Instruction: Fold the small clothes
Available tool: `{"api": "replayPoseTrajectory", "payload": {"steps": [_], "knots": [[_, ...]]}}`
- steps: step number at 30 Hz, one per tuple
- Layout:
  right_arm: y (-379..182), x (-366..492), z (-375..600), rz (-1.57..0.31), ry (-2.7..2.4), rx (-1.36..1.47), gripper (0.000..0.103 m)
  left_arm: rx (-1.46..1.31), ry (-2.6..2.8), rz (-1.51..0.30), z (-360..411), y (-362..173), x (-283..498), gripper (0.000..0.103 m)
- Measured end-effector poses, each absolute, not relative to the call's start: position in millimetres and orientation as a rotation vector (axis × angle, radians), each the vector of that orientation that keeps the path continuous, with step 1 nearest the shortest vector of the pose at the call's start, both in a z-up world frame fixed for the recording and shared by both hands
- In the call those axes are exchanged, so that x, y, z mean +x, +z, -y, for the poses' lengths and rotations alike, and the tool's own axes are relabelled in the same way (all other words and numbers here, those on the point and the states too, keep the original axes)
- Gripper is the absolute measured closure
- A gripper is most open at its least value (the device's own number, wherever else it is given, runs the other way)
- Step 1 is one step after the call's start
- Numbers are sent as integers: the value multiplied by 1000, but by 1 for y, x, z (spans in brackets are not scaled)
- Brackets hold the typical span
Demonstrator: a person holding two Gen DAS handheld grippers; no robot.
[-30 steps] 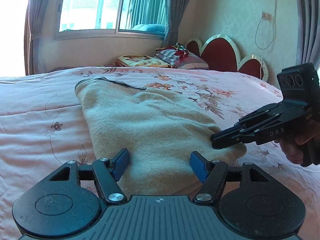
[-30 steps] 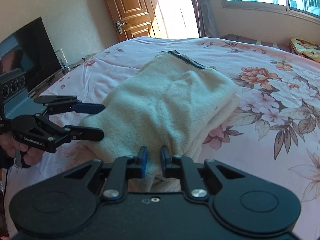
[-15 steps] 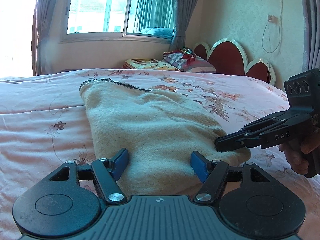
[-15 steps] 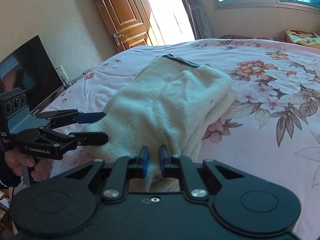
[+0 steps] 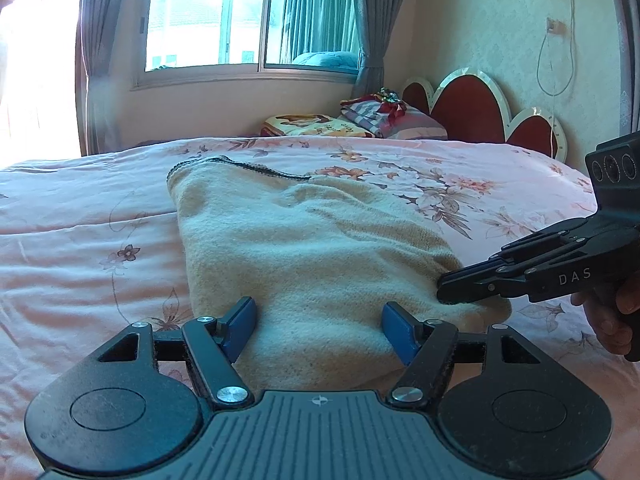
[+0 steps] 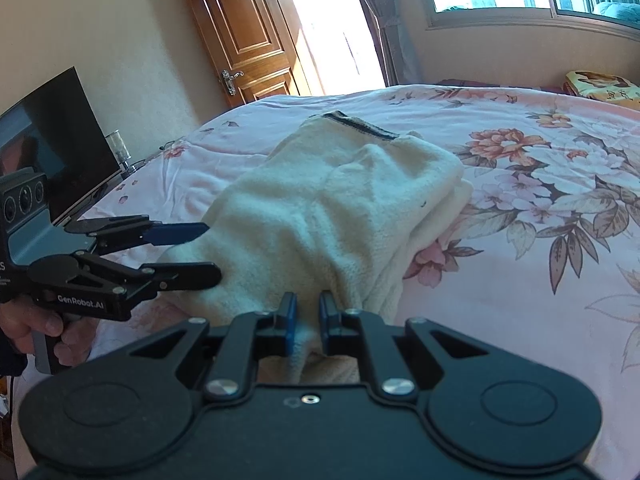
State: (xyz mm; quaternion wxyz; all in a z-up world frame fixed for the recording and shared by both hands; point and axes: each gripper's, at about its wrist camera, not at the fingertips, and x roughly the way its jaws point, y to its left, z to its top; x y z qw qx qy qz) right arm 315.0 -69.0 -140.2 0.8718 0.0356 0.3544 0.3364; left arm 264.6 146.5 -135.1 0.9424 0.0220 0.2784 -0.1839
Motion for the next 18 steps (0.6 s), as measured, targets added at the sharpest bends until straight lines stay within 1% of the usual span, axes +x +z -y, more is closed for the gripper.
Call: {"api": "replayPoseTrajectory", "payload": {"steps": [3, 5, 8, 12, 14, 15, 17, 18], "knots": [[-134, 313, 61, -757, 670, 43, 93, 82, -352, -583, -140, -129, 264, 31], [-130, 311, 55, -771, 652, 8, 91, 122, -322, -593, -132, -124, 261, 24], [-124, 306, 43, -780, 623, -73, 90, 160, -274, -593, -126, -123, 257, 18], [-122, 303, 39, -797, 588, -86, 88, 103, -235, -625, -129, -124, 259, 16], [-115, 299, 41, -805, 566, -64, 85, 97, -206, -645, -128, -118, 256, 16], [-109, 294, 44, -795, 554, -45, 77, 94, -198, -648, -127, -114, 251, 16], [-100, 275, 56, -748, 508, -3, 49, 89, -204, -648, -123, -110, 229, 16], [-99, 264, 61, -738, 474, 2, 20, 96, -194, -657, -120, -111, 217, 16]]}}
